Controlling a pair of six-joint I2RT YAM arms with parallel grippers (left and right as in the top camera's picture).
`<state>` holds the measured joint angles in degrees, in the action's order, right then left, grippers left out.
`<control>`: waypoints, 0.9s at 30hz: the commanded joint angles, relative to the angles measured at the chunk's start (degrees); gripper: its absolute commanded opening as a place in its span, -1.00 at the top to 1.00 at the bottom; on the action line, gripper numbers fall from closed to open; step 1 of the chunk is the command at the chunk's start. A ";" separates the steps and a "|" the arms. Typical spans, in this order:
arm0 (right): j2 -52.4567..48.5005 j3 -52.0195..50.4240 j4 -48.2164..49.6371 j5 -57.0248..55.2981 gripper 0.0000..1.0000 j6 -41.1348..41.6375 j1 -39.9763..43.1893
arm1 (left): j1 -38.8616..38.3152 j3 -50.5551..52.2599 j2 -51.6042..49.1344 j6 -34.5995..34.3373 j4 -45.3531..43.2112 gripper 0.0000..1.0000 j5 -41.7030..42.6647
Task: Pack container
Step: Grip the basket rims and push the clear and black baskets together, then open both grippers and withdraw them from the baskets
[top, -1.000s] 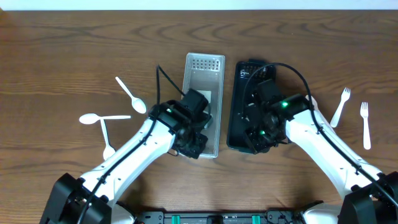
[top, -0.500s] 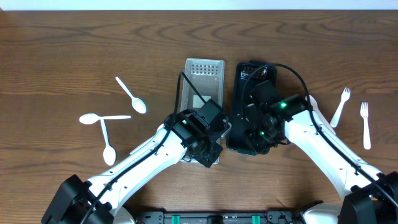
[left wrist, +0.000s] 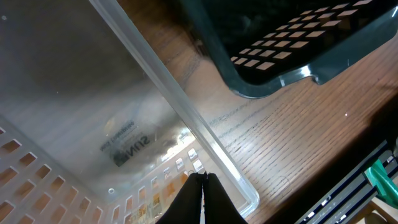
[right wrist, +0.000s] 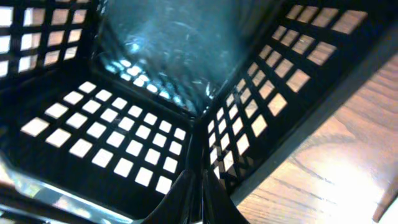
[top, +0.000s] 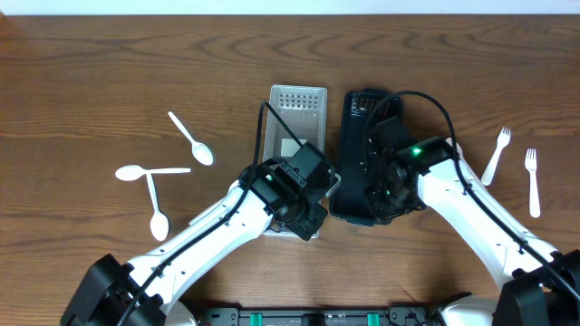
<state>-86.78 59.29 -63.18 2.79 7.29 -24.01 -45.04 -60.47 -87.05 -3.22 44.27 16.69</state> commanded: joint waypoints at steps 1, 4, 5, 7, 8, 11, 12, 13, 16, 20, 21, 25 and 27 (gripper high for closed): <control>-0.24 0.94 -0.31 -4.15 0.82 4.68 1.42 | -0.04 0.39 -0.28 -0.55 -0.37 0.89 0.63; -0.24 0.94 -0.28 -4.31 0.81 4.68 1.86 | -0.04 0.39 -0.31 -0.55 -1.27 0.88 0.63; -0.24 0.94 -0.31 -4.39 0.81 4.68 1.95 | -0.04 0.39 -0.31 -0.59 -1.77 0.89 0.66; -0.24 0.94 -0.33 -4.81 0.81 4.74 1.99 | -0.04 0.39 -0.31 -1.75 -2.75 0.88 0.66; -0.24 0.94 -0.33 -5.05 0.81 4.94 1.99 | -0.04 0.39 -0.31 -2.08 -3.23 0.88 0.66; -0.24 0.94 -0.26 -5.33 0.81 5.53 1.99 | -0.04 0.39 -0.31 -2.05 -4.02 0.88 0.66; -0.24 0.94 -0.20 -5.29 0.78 5.51 1.97 | -0.04 0.39 -0.31 -2.05 -4.11 0.88 0.66; -0.24 0.94 -0.07 -5.29 0.76 5.22 1.99 | -0.04 0.39 -0.31 -2.05 -4.15 0.88 0.66; -0.22 0.96 0.92 -4.66 0.77 2.80 1.81 | -0.04 0.39 -0.31 -2.03 -4.33 0.88 0.15; -0.22 1.05 3.89 -3.76 0.76 2.69 1.81 | -0.04 -0.42 -0.26 -2.03 -4.46 0.88 -5.01; -0.22 1.20 5.07 -3.39 0.75 2.64 1.81 | -0.04 -0.87 -0.04 -2.03 -4.46 0.88 -6.40; -0.22 4.07 8.07 -2.58 0.74 1.05 1.81 | 0.02 -3.19 1.53 -2.03 -4.35 0.88 -12.55; -0.22 7.41 8.17 -2.97 0.74 0.17 1.84 | 0.50 -4.00 2.93 -2.03 -4.35 0.87 -17.18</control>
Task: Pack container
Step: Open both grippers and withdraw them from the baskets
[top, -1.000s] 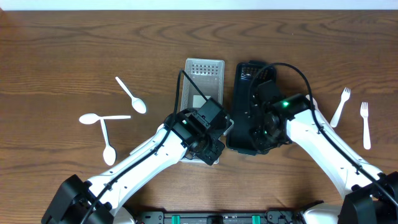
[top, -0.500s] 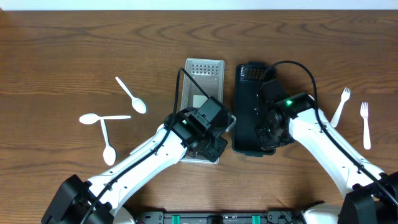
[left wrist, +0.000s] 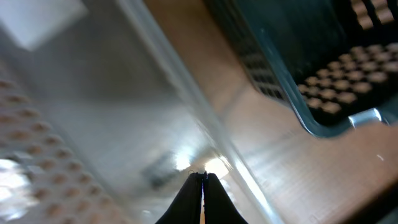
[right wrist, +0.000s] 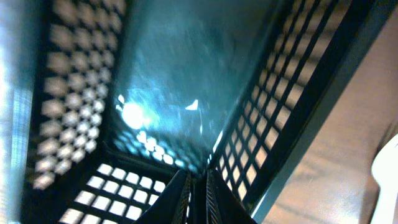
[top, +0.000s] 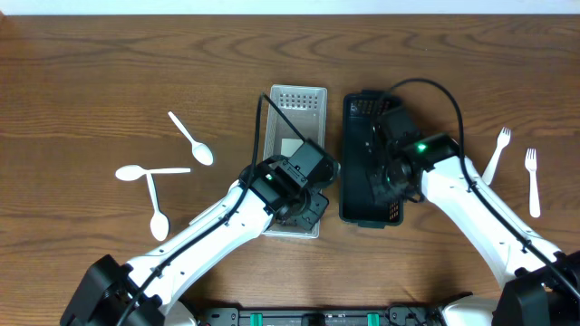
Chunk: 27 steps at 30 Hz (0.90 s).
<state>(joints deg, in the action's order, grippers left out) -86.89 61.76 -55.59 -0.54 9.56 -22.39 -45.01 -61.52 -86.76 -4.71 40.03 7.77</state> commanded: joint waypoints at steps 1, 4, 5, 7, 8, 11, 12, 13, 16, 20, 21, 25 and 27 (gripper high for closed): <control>-0.11 6.62 0.55 -0.42 0.75 -2.03 0.31 | 0.92 -3.15 3.39 -0.59 -0.09 0.88 -10.32; -0.11 12.15 -0.39 -6.29 0.83 3.04 0.96 | 3.85 -3.19 6.36 -3.85 0.44 0.88 -16.02; -0.11 13.75 -1.05 -9.22 0.82 6.01 1.38 | 5.42 -3.19 7.50 -5.18 1.03 0.88 -16.48; -0.11 15.80 -1.90 -13.20 0.75 9.90 2.49 | 8.74 -3.19 9.51 -7.82 2.01 0.87 -16.41; -0.11 16.24 -1.97 -13.81 0.71 10.73 3.28 | 10.82 -3.19 10.62 -9.18 2.73 0.87 -16.41; -0.42 16.20 -2.45 -13.44 0.73 11.65 6.23 | 17.40 -3.17 13.53 -11.65 4.94 0.88 -16.41; -0.59 16.20 -2.86 -12.92 0.74 11.63 7.17 | 19.39 -3.17 14.25 -12.13 5.49 0.87 -16.39; -0.92 16.17 -3.19 -12.39 0.74 11.61 8.13 | 21.35 -3.17 14.84 -12.13 5.97 0.87 -16.41; -2.47 16.13 -3.78 -9.42 0.75 9.07 10.69 | 27.82 -3.17 16.06 -12.13 7.08 0.88 -16.39; -5.46 16.13 -3.76 -8.31 0.76 6.60 11.50 | 33.48 -3.17 16.02 -12.09 7.39 0.87 -16.39; -6.29 16.13 -3.72 -7.93 0.76 6.05 11.50 | 34.34 -3.17 16.04 -12.09 7.37 0.88 -16.39; -10.60 16.13 -3.08 -5.57 0.75 3.54 11.50 | 36.68 -3.17 16.04 -12.07 7.28 0.88 -16.39; -13.03 16.13 -2.62 -4.22 0.75 2.14 11.50 | 37.20 -3.17 16.04 -11.93 7.28 0.88 -16.39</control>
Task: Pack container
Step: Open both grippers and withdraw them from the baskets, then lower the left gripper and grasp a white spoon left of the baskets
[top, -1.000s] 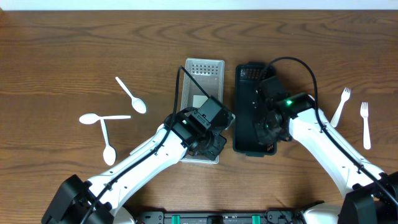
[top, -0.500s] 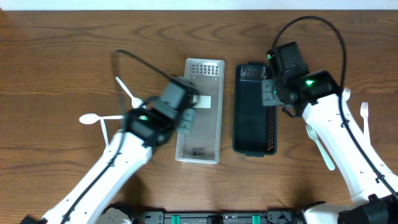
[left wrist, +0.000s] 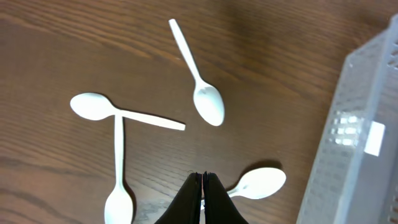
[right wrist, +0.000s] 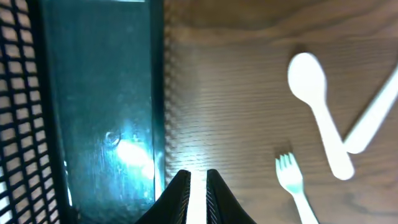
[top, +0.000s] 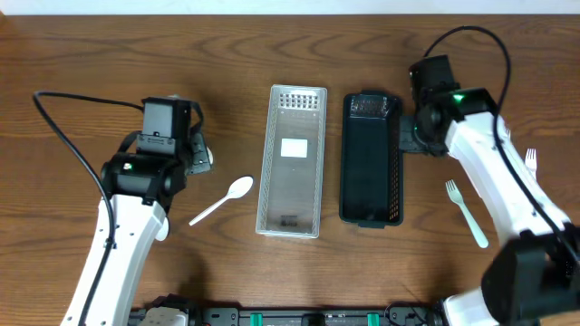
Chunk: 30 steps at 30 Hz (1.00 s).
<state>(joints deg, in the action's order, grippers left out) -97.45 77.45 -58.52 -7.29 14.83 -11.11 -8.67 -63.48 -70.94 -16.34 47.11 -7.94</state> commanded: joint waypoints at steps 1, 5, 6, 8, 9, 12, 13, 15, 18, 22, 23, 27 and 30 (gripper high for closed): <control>-3.82 0.44 0.48 2.64 0.75 -3.13 0.22 | 1.01 -1.20 0.22 -0.26 0.17 0.88 -0.68; -7.10 0.44 1.33 2.64 0.76 -3.13 0.22 | 0.98 -1.20 0.22 -0.26 0.20 0.87 -0.68; -7.63 0.44 1.55 2.64 0.76 -3.15 0.22 | 1.01 -1.20 0.22 -0.26 0.20 0.88 -0.68; -8.31 0.44 2.01 2.64 0.76 -3.15 0.22 | 1.01 -1.20 0.22 -0.26 0.20 0.88 -0.68; -8.35 0.44 2.19 2.64 0.76 -3.15 0.22 | 1.01 -1.20 0.22 -0.26 0.20 0.88 -0.68; -8.41 0.44 2.89 2.64 0.75 -3.17 0.24 | 1.01 -1.20 0.22 -0.26 0.20 0.88 -0.68; -8.41 0.44 2.99 2.64 0.75 -3.17 0.24 | 0.98 -1.20 0.22 -0.26 0.20 0.88 -0.68; -8.41 0.44 3.06 2.60 0.75 -3.19 0.24 | 1.01 -1.20 0.22 -0.26 0.20 0.86 -0.68; -8.41 0.44 3.23 2.40 0.75 -3.34 0.52 | 0.98 -1.20 0.22 -0.26 0.20 0.88 -0.68; -8.13 0.46 2.40 0.87 0.76 -1.33 1.92 | 0.98 -1.20 0.24 0.39 0.20 0.86 -0.68; -7.85 0.46 2.34 0.63 0.75 -0.74 2.40 | 0.98 -1.20 0.24 1.33 0.20 0.87 -0.68; -4.66 0.59 1.66 0.63 0.66 -0.52 5.46 | 0.98 -1.20 0.61 7.19 0.94 0.70 -0.68; -0.37 1.07 0.07 0.63 0.42 -0.90 7.93 | 0.98 -1.20 1.18 11.10 2.86 0.42 -0.39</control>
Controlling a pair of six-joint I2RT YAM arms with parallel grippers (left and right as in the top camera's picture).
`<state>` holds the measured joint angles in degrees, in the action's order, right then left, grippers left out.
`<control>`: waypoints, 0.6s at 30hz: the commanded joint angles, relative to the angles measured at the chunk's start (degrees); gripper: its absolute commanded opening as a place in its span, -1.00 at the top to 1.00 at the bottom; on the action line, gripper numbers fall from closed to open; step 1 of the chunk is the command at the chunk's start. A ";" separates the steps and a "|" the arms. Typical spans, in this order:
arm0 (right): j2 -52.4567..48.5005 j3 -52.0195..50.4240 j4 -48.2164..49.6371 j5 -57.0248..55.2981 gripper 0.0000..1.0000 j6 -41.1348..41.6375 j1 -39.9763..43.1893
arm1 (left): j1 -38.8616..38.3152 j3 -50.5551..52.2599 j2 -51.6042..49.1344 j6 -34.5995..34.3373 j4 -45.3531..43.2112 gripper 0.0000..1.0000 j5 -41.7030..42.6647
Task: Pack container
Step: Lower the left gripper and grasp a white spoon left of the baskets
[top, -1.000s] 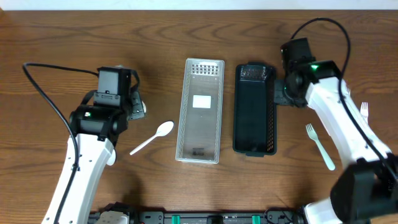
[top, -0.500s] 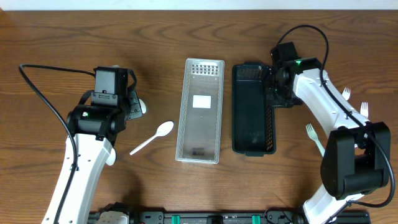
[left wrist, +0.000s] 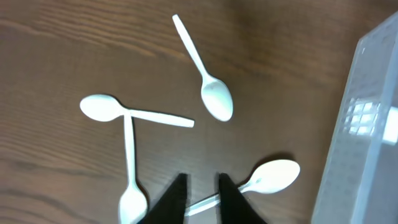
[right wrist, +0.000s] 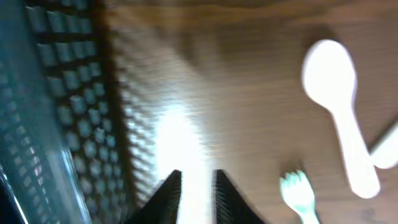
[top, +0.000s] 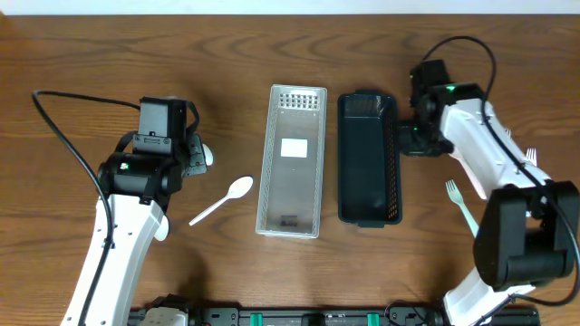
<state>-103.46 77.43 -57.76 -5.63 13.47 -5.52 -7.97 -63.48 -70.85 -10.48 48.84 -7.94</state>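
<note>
A clear perforated container (top: 292, 161) and a black perforated container (top: 368, 161) stand side by side at mid-table, both empty. My left gripper (top: 192, 154) hangs open over several white spoons; in the left wrist view the left gripper (left wrist: 202, 185) straddles the handle of one spoon (left wrist: 264, 177), with another spoon (left wrist: 214, 98) beyond. My right gripper (top: 410, 136) is beside the black container's right wall. It shows open in the right wrist view (right wrist: 194, 179), empty, next to a white fork (right wrist: 300, 191) and a white spoon (right wrist: 339, 106).
A spoon (top: 222, 199) lies between my left arm and the clear container. One fork (top: 462, 206) lies right of the black container and another fork (top: 533, 156) peeks out past my right arm. The clear container's wall (left wrist: 364, 143) is close on the left gripper's right.
Both grippers were shut and are now open. The left gripper sits slightly nearer the spoons. The right gripper is closer to the black container's wall, and the container stands a little further left.
Both grippers were shut low at the containers' near ends, the black one skewed. Then the black container stood nearly parallel to the clear one. Later the arms were out at the sides, shut, left over spoons and right by the black container. Now both are open.
</note>
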 commanded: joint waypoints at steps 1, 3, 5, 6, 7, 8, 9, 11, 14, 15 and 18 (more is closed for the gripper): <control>7.50 1.38 -1.16 -1.01 0.25 -0.07 3.17 | 0.28 -1.20 1.16 6.45 1.73 0.27 0.22; 11.28 1.60 -1.42 -0.83 -0.18 -0.26 4.42 | 0.28 -1.16 1.05 9.88 2.86 0.07 3.39; 15.34 1.60 -1.40 -0.72 -0.50 -1.09 5.27 | 0.24 -1.14 0.50 11.63 3.91 -0.02 7.28; 17.07 1.60 -1.44 -0.70 -0.56 -1.95 5.53 | 0.15 -1.09 0.11 11.85 4.39 -0.03 8.48; 18.86 1.60 -1.62 -0.76 -0.62 -2.47 5.73 | 0.11 -0.81 -0.33 12.15 4.72 -0.04 9.42; 20.52 1.60 -1.75 -0.79 -0.71 -2.43 5.86 | 0.11 -0.33 -0.87 12.83 4.87 -0.07 10.40; 21.81 1.60 -1.90 -0.81 -0.85 -2.43 5.95 | 0.04 0.28 -1.60 13.73 4.92 -0.09 11.19; 24.06 1.60 -2.29 -1.18 -0.98 -2.40 5.95 | -0.35 1.40 -3.10 15.78 4.87 -0.14 12.07; 26.21 1.60 -3.04 -2.51 -0.98 -2.40 5.99 | -1.84 2.69 -6.49 18.36 4.48 -0.15 12.04; 26.56 1.60 -3.48 -3.02 -0.98 -2.38 5.99 | -2.32 2.95 -7.72 19.34 4.42 -0.16 12.04; 26.73 1.60 -4.87 -4.04 -0.99 -2.23 5.99 | -3.82 3.28 -12.20 23.76 4.70 -0.17 12.04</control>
<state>-77.06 78.35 -62.02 -7.62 11.51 -0.05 -10.52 -61.04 -79.55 7.07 53.25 2.98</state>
